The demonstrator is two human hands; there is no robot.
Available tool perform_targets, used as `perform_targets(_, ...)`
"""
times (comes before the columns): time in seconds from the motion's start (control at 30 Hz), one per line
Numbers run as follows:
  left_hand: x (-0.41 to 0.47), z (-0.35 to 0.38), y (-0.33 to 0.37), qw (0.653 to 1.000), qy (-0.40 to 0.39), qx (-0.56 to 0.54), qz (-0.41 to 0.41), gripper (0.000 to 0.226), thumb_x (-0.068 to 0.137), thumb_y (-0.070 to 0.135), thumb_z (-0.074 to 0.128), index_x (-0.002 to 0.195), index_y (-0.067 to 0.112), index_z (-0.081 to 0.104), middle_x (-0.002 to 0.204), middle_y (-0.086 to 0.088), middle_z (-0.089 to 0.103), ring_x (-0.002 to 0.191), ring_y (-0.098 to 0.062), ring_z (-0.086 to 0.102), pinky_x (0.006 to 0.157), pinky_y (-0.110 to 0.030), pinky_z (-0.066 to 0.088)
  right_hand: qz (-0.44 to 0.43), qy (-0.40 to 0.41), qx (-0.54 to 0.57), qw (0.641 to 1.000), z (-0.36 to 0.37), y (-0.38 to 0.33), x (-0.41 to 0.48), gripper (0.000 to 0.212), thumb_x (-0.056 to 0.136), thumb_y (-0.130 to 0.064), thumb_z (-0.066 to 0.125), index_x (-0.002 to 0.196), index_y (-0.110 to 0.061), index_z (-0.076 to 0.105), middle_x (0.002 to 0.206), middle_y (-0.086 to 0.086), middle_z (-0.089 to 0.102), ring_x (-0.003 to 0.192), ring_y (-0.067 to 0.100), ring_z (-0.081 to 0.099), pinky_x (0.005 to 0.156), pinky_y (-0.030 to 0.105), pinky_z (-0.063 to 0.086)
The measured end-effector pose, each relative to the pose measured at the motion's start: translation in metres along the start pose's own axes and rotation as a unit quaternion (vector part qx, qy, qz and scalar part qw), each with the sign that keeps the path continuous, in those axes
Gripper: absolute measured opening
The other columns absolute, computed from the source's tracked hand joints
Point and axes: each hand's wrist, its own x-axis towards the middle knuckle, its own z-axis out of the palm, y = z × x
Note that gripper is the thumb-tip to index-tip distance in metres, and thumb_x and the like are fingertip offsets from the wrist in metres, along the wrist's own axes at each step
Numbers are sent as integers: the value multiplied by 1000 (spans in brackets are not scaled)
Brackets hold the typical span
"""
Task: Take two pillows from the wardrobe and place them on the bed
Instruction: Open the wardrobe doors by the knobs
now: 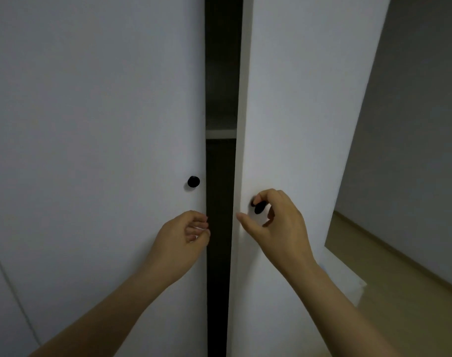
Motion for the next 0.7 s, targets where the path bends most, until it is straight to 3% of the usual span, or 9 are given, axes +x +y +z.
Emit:
perform_targets(0.3,-25,37,25,998,-53,-43,-6,25,84,14,64,97,34,59,94,14,65,85,5,63,66,-1,46,22,7,-28,999,-41,2,-26,29,76,-56,64,90,-34,51,87,-18,52,74,3,50,61,12,41)
perform_targets(0.4,-43,52,36,990,-117,-75,15,27,83,18,65,95,42,60,91,18,69,87,8,64,70,-3,47,36,16,1,999,-58,1,-36,21,80,-54,58,87,-35,51,85,-19,52,77,4,51,58,11,43)
perform_targets(0.7,-69,90,58,982,-155,-95,41,20,79,18,68,89,35,67,90,26,68,85,5,65,70,-4,48,80,37,48,995,-104,3,-58,17,86,-41,53,84,-25,57,84,-15,56,81,4,54,64,9,46)
